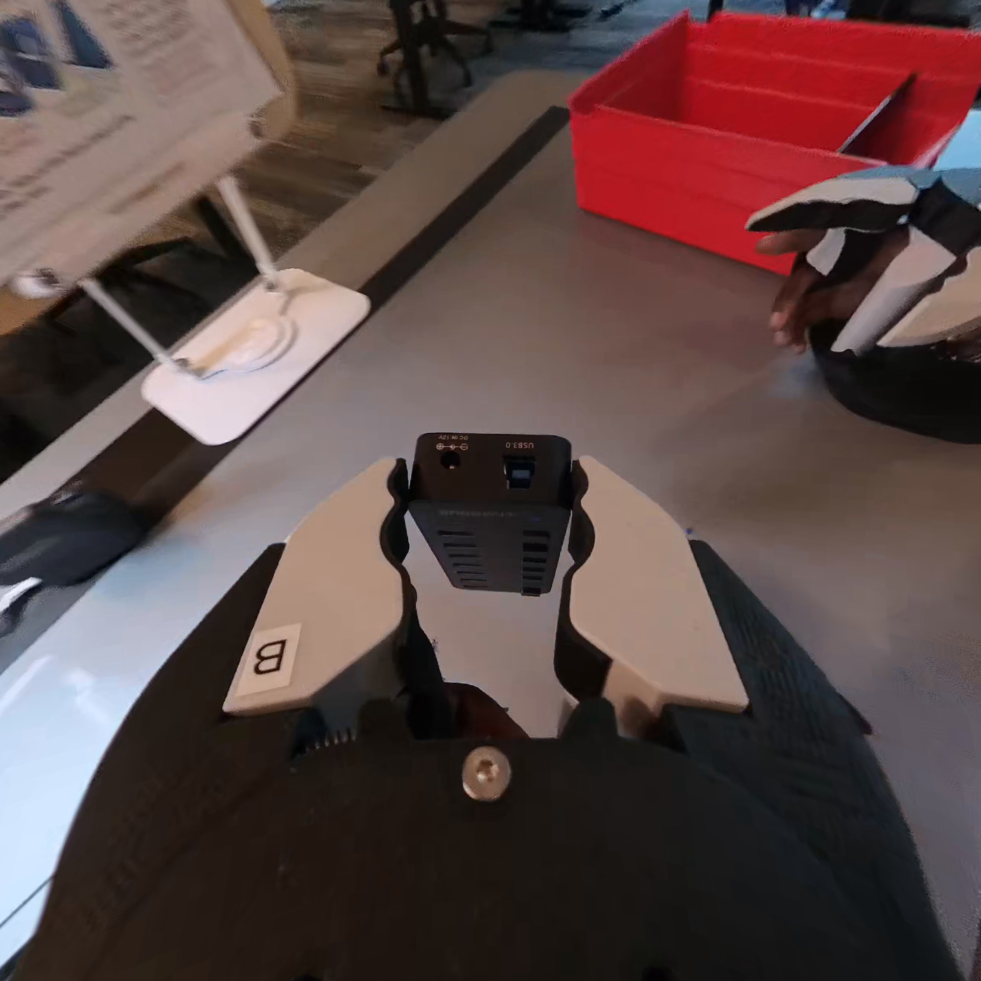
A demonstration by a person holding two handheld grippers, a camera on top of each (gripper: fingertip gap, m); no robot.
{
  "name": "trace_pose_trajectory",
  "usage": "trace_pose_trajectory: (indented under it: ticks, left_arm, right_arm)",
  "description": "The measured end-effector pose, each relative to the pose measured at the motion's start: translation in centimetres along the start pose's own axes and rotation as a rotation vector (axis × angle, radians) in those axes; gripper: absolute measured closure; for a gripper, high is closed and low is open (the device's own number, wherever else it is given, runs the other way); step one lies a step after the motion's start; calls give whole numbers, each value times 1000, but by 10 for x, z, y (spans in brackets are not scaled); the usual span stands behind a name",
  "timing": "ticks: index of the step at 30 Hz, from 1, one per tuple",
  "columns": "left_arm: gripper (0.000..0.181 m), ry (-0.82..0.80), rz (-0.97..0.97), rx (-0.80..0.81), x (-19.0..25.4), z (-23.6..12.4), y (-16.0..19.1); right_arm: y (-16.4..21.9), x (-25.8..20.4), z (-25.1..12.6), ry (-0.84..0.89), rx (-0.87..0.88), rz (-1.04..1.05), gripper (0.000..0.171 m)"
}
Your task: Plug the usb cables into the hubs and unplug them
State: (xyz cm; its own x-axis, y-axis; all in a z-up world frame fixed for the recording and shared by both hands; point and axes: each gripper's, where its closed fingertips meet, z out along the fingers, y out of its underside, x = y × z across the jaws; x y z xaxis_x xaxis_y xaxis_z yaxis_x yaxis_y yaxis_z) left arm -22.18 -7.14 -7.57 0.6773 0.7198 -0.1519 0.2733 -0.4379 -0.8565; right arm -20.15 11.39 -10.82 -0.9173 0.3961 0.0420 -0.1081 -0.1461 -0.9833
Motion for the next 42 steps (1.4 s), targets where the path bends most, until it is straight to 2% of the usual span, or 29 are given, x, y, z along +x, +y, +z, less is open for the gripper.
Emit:
trace_pose_trajectory:
  ticks: [5,10,13,17,19,22,24,28,31,33,34,36,42]
  left_arm:
    - [123,135,7,-20,62,68,13]
    - [123,172,5,-1,84,95,23]
    - [122,177,-19,25,84,94,23]
    - [110,198,-48,56,83,90,25]
    - [93,207,-91,94,77,83,22]
    - [89,154,-172,279,56,58,5]
    - [88,72,-224,431,35,39,1]
    - [93,-102,-334,615,-1,23,22]
    - [96,-178,-299,586,-13,28,33]
    - [96,-164,-277,583,-9,31,33]
    - [97,-161,-267,577,-6,33,34]
    - [97,-156,-230,557,0,36,35]
    - [97,-145,-230,564,1,34,33]
  right_arm:
    - [2,0,-1,1,-10,-13,79]
    - [2,0,-1,2,-13,-18,82]
    - [3,0,0,-2,-19,-17,83]
    - [5,-2,2,-14,-24,4,88]
    - [8,-2,5,-22,-39,19,90]
    - [17,-4,15,-16,-109,50,96]
    - [29,-15,26,-36,-222,80,98]
    - [58,-29,60,50,-462,138,94]
    - [75,-31,82,150,-522,107,102]
    - [77,-26,89,194,-532,-3,135]
    - [74,-17,88,258,-530,-43,142]
    - [68,-6,83,282,-528,-95,143]
    - [38,25,54,185,-403,-15,143]
